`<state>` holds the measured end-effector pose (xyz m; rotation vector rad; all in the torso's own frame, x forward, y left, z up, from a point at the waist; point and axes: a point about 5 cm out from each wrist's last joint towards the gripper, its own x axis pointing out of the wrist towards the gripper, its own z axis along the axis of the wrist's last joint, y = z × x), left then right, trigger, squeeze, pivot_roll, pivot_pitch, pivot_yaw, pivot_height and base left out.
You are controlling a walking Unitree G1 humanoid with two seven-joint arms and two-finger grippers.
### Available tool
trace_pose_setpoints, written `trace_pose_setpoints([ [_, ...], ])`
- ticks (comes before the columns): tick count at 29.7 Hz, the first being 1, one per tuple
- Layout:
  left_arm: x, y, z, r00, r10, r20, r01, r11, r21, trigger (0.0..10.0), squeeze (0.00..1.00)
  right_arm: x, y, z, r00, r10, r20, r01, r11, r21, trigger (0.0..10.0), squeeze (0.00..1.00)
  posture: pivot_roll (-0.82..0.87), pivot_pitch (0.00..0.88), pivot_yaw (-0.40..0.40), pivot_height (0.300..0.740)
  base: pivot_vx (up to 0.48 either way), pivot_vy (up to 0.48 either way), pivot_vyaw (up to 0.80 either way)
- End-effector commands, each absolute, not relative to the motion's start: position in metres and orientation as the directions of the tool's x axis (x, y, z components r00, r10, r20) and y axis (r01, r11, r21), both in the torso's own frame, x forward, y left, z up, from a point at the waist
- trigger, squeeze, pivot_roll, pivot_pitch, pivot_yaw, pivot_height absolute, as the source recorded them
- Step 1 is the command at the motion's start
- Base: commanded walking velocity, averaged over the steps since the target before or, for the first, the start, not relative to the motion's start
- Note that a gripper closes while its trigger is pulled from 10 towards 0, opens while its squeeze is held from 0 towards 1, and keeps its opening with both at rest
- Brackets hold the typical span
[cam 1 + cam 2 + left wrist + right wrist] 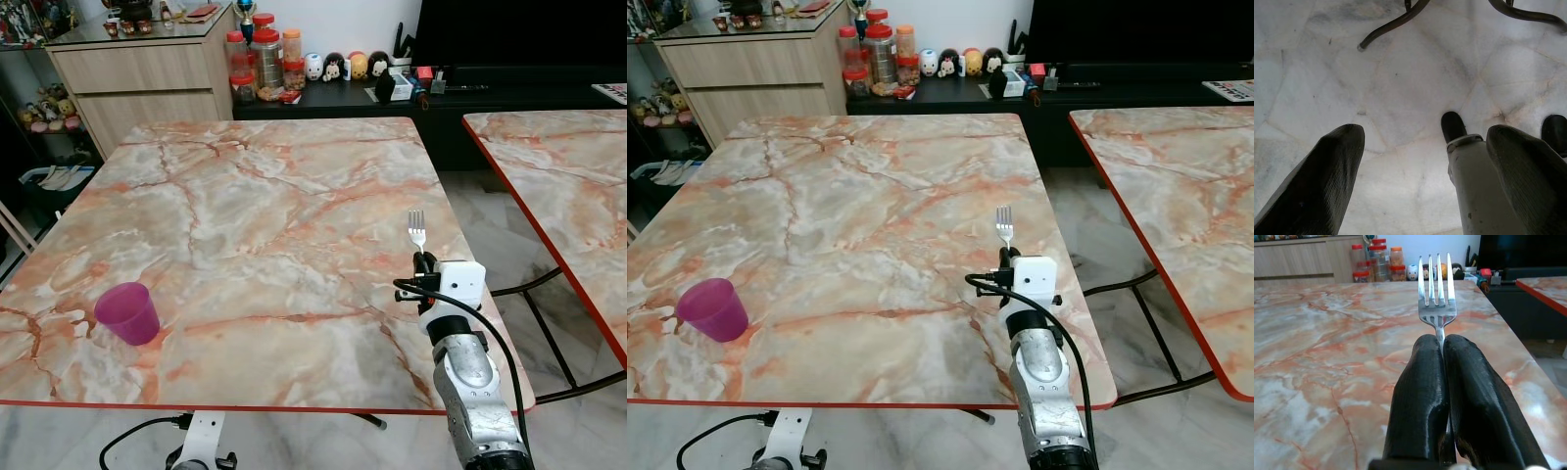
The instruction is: Setting the table
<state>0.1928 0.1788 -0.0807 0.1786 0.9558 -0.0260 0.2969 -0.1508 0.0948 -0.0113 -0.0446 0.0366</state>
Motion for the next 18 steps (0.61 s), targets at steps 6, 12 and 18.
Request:
trace_pose_setpoints([
  [6, 0.1903, 0.1793, -0.0819, 0.574, 0.067, -0.816, 0.109, 0.982, 0.157, 10.0, 0.0, 0.3004, -0.149, 0.1016, 0.995, 0.041, 0.085, -0.039, 0.999, -0.022, 10.0, 0.0, -0.07, 0.0, 0.022, 0.74, 0.0, -0.284, 0.0],
  [12, 0.1901, 0.1805, -0.0819, 0.573, 0.068, -0.817, 0.113, 0.98, 0.161, 10.0, 0.0, 0.2997, -0.1515, 0.1002, 0.996, 0.033, 0.087, -0.031, 0.999, -0.023, 10.0, 0.0, -0.07, 0.0, 0.022, 0.74, 0.0, -0.48, 0.0],
  [18, 0.1897, 0.1814, -0.082, 0.572, 0.07, -0.817, 0.114, 0.98, 0.163, 10.0, 0.0, 0.2988, -0.1519, 0.0992, 0.996, 0.032, 0.087, -0.03, 0.999, -0.025, 10.0, 0.0, -0.08, 0.0, 0.022, 0.74, 0.0, -0.48, 0.0],
])
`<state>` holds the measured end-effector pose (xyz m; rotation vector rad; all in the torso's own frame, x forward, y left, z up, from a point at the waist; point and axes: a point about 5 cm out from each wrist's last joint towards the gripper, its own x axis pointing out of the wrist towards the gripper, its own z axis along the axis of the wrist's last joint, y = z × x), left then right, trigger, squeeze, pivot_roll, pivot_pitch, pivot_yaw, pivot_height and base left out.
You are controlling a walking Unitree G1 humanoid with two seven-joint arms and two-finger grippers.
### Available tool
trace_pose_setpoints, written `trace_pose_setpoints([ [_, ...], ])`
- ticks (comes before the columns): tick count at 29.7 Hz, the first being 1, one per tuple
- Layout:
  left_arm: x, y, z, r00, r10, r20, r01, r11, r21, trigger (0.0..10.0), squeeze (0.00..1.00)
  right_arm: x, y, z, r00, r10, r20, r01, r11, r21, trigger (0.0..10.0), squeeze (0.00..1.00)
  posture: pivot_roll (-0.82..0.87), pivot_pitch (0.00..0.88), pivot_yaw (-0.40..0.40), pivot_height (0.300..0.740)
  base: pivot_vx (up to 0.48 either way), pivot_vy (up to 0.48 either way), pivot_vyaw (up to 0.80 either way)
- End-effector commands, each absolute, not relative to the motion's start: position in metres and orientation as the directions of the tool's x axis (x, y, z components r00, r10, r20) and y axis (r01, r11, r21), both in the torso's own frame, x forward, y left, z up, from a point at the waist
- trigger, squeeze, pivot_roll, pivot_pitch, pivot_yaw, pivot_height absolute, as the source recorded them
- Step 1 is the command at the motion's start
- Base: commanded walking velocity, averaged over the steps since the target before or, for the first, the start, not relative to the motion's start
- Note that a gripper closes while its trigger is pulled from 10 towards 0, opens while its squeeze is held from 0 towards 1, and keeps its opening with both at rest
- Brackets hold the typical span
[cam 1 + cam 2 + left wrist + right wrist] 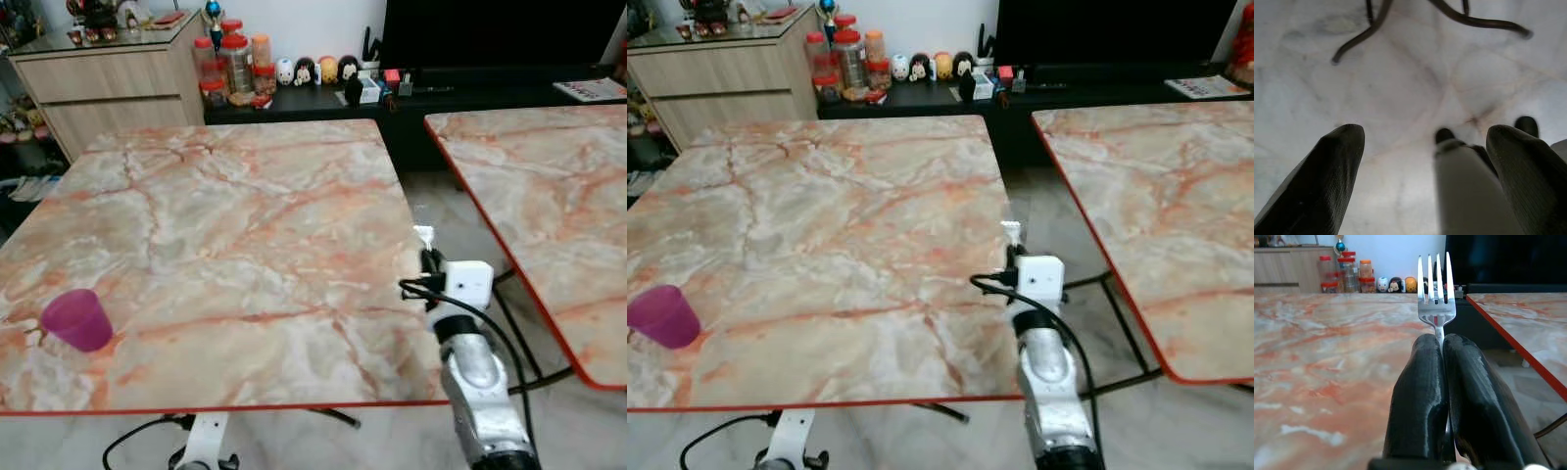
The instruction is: Setting the table
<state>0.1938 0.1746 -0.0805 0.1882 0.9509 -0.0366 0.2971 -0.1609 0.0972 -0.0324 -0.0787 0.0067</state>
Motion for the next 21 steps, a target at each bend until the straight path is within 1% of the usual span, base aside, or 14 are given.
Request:
trace_pose_setpoints([
  [1, 0.1897, 0.1814, -0.082, 0.572, 0.07, -0.817, 0.114, 0.98, 0.163, 10.0, 0.0, 0.2989, -0.1519, 0.0992, 0.996, 0.032, 0.088, -0.03, 0.999, -0.027, 10.0, 0.0, -0.08, 0.0, 0.022, 0.74, 0.0, -0.48, 0.0],
  [11, 0.1914, 0.1795, -0.0814, 0.576, 0.065, -0.815, 0.115, 0.98, 0.16, 10.0, 0.0, 0.301, -0.1513, 0.1045, 0.992, 0.048, 0.115, -0.042, 0.998, -0.049, 10.0, 0.0, -0.08, 0.0, 0.019, 0.74, 0.0, -0.48, 0.0],
  [21, 0.1903, 0.18, -0.0819, 0.573, 0.069, -0.816, 0.108, 0.981, 0.159, 10.0, 0.0, 0.2991, -0.1486, 0.1046, 0.991, 0.055, 0.124, -0.05, 0.998, -0.042, 10.0, 0.0, -0.08, 0.0, 0.017, 0.74, 0.0, -0.43, 0.0],
])
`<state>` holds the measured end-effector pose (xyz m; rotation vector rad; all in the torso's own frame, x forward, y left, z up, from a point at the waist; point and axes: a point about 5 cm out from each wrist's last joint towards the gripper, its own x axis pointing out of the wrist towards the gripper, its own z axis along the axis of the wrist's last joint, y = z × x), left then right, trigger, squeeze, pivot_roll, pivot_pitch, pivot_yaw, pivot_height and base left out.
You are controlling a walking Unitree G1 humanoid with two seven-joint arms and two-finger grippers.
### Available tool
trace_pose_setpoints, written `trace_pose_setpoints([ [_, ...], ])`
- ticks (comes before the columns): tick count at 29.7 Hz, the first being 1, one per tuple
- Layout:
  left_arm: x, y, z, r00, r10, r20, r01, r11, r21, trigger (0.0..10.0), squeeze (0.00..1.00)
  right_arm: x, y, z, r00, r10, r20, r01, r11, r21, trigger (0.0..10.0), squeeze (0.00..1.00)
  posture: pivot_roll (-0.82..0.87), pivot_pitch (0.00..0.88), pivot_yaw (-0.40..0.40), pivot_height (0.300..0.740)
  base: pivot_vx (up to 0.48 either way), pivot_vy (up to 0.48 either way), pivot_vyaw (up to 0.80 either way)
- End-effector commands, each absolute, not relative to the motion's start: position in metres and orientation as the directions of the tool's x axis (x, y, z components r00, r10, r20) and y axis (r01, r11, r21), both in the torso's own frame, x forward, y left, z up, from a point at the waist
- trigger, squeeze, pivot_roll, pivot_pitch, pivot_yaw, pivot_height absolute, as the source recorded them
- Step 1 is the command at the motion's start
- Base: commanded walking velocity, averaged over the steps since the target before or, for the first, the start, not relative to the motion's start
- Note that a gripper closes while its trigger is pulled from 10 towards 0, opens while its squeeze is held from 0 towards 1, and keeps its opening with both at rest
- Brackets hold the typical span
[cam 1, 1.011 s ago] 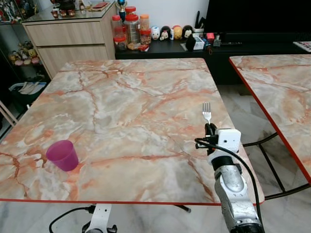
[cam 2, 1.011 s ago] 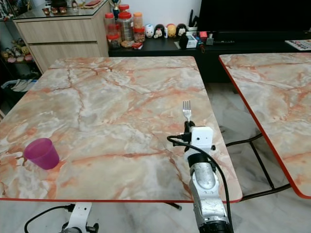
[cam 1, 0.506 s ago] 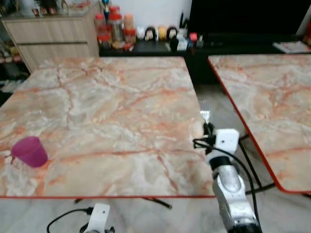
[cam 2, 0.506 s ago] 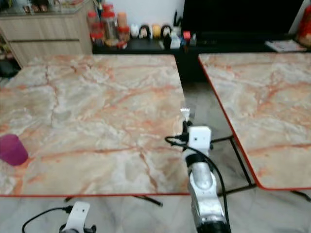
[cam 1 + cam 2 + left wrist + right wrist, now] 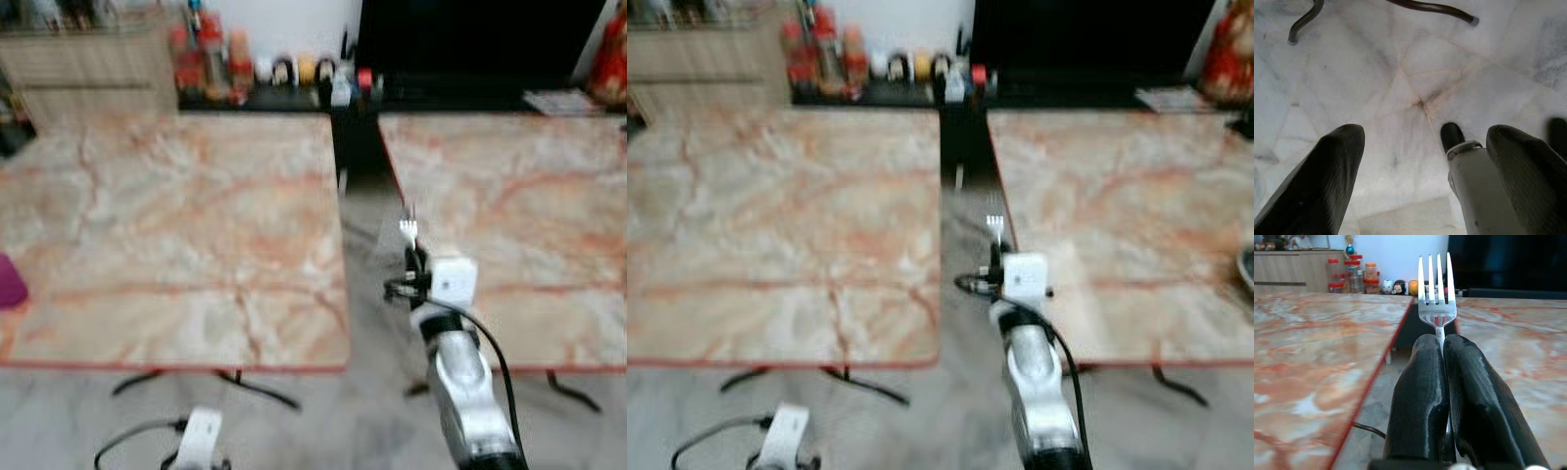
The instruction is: Setting the table
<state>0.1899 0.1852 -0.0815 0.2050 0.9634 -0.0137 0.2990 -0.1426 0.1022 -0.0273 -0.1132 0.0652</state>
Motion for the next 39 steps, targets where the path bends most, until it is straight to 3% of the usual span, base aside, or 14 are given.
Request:
trace_pose_setpoints([
  [1, 0.19, 0.18, -0.082, 0.573, 0.069, -0.816, 0.108, 0.981, 0.159, 10.0, 0.0, 0.299, -0.149, 0.105, 0.991, 0.055, 0.125, -0.05, 0.998, -0.041, 10.0, 0.0, -0.08, 0.0, 0.017, 0.74, 0.0, -0.424, 0.0],
  [39, 0.19, 0.178, -0.082, 0.574, 0.06, -0.817, 0.118, 0.981, 0.156, 10.0, 0.0, 0.293, -0.144, 0.116, 0.973, 0.11, 0.202, -0.1, 0.993, -0.063, 10.0, 0.0, -0.09, 0.0, 0.025, 0.74, 0.0, -0.393, 0.0],
])
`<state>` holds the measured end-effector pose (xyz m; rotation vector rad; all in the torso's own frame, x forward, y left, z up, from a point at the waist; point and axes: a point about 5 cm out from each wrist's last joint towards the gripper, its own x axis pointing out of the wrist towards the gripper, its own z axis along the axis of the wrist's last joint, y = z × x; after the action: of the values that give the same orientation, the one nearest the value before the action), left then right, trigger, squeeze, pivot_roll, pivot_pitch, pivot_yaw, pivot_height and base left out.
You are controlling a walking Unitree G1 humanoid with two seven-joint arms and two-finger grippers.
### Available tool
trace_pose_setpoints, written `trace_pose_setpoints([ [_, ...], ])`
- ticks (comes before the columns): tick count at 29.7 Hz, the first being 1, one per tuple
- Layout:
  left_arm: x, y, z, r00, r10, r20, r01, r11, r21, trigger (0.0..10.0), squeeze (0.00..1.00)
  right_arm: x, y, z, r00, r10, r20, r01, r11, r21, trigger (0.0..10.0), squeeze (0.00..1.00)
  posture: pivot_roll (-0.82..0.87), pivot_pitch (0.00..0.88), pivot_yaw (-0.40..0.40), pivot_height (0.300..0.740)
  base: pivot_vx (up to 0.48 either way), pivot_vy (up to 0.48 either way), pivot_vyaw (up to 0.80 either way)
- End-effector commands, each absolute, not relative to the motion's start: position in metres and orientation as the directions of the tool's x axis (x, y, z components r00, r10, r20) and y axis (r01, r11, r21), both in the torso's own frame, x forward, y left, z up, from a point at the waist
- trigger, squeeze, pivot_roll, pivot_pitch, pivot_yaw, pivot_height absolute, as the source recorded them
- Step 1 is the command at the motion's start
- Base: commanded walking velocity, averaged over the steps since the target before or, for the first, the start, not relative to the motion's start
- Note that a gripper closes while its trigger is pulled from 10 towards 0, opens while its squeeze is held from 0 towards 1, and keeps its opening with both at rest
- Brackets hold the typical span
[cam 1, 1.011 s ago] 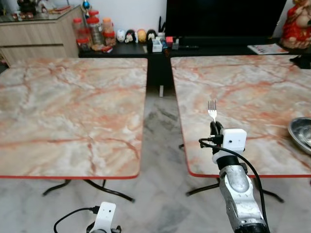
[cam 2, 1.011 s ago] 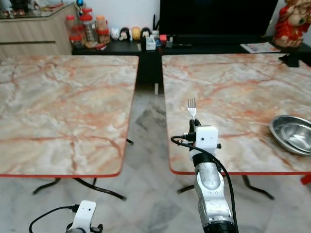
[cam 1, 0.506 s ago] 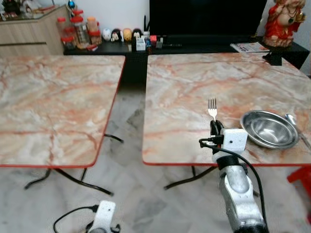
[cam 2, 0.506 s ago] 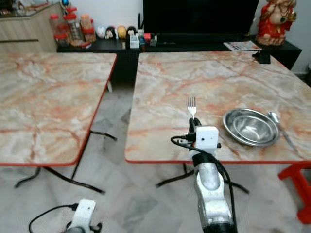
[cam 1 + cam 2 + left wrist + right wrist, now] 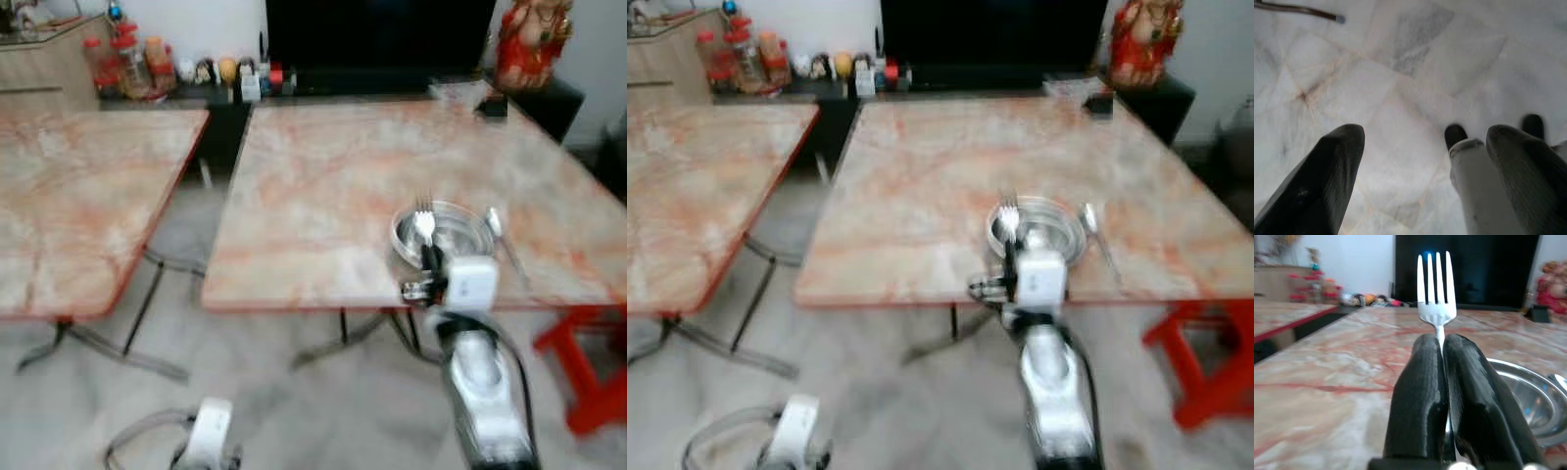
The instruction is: Setting the table
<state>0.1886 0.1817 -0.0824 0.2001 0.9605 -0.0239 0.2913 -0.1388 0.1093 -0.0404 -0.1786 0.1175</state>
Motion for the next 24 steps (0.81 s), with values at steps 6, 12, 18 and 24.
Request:
trace_pose_setpoints([
  [6, 0.189, 0.178, -0.083, 0.573, 0.06, -0.818, 0.124, 0.98, 0.158, 10.0, 0.0, 0.292, -0.145, 0.117, 0.972, 0.108, 0.207, -0.097, 0.993, -0.062, 10.0, 0.0, -0.1, 0.0, 0.029, 0.74, 0.0, -0.363, 0.0],
  [12, 0.19, 0.178, -0.082, 0.575, 0.056, -0.816, 0.128, 0.979, 0.157, 10.0, 0.0, 0.291, -0.148, 0.115, 0.975, 0.095, 0.203, -0.084, 0.994, -0.063, 10.0, 0.0, -0.09, 0.0, 0.029, 0.74, 0.0, -0.362, 0.0],
  [18, 0.188, 0.178, -0.083, 0.572, 0.058, -0.818, 0.128, 0.979, 0.159, 10.0, 0.0, 0.288, -0.153, 0.113, 0.978, 0.071, 0.194, -0.061, 0.996, -0.059, 10.0, 0.0, -0.1, 0.0, 0.03, 0.74, 0.0, -0.36, 0.0],
  [24, 0.185, 0.178, -0.084, 0.564, 0.065, -0.823, 0.106, 0.983, 0.15, 10.0, 0.0, 0.289, -0.16, 0.112, 0.981, 0.049, 0.187, -0.037, 0.997, -0.063, 10.0, 0.0, -0.09, 0.0, 0.024, 0.74, 0.0, -0.116, 0.0],
])
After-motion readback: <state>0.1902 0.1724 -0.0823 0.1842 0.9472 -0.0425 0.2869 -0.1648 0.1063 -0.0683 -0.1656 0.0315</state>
